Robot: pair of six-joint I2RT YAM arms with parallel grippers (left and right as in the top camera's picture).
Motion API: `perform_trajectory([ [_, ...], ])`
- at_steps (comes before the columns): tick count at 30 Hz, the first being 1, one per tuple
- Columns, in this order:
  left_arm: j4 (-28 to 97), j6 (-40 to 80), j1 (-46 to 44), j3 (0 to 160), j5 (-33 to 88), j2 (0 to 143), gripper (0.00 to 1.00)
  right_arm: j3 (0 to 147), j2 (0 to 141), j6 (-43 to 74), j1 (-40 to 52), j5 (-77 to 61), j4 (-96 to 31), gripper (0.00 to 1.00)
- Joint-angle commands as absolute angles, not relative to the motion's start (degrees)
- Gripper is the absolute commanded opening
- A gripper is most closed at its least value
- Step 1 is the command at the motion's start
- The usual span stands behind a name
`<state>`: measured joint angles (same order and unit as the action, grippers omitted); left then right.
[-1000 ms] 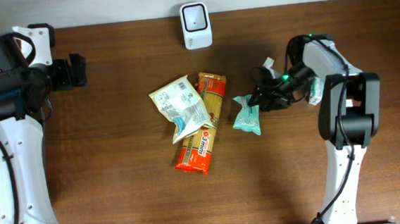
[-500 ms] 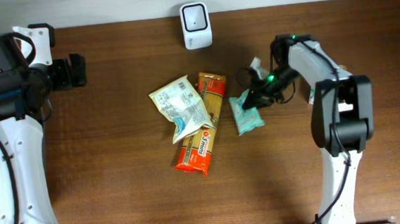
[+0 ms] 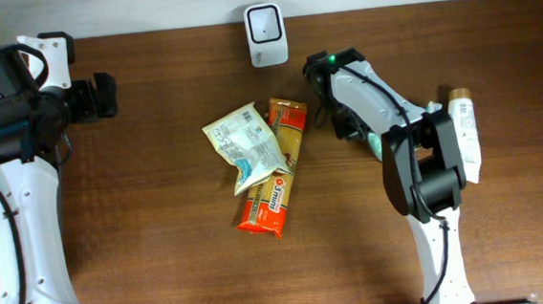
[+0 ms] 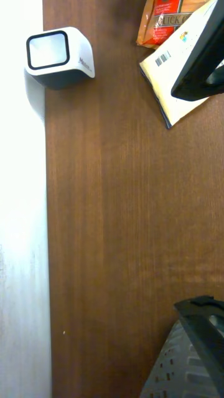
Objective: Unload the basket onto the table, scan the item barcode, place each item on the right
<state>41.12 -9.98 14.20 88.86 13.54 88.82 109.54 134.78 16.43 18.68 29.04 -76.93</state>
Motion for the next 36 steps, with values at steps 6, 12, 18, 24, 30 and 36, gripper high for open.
perform_trajectory([
  [6, 41.19, -9.45, 14.41, 89.06, 14.17, 88.09, 0.99, 111.83, 133.84, 15.77, 24.64, 13.80, -78.78, 0.31],
  [12, 41.19, -9.45, 14.41, 89.08, 14.20, 88.09, 0.99, 126.89, 131.59, 7.68, 19.59, -1.17, -87.26, 0.33],
  [18, 41.21, -9.45, 14.41, 89.06, 14.20, 88.09, 0.99, 126.96, 132.14, 0.97, 15.62, -1.85, -83.40, 0.46],
  [24, 41.21, -9.45, 14.41, 89.08, 14.17, 88.09, 0.99, 126.96, 138.82, -20.38, 8.67, -20.84, -74.22, 0.63],
  [30, 41.21, -9.45, 14.41, 89.06, 14.17, 88.09, 0.99, 126.89, 142.26, -25.67, 6.72, -25.08, -79.85, 0.53],
  [36, 41.21, -9.47, 14.41, 89.08, 14.17, 88.09, 0.99, 126.91, 142.23, -26.15, 2.26, -21.78, -93.56, 0.37],
])
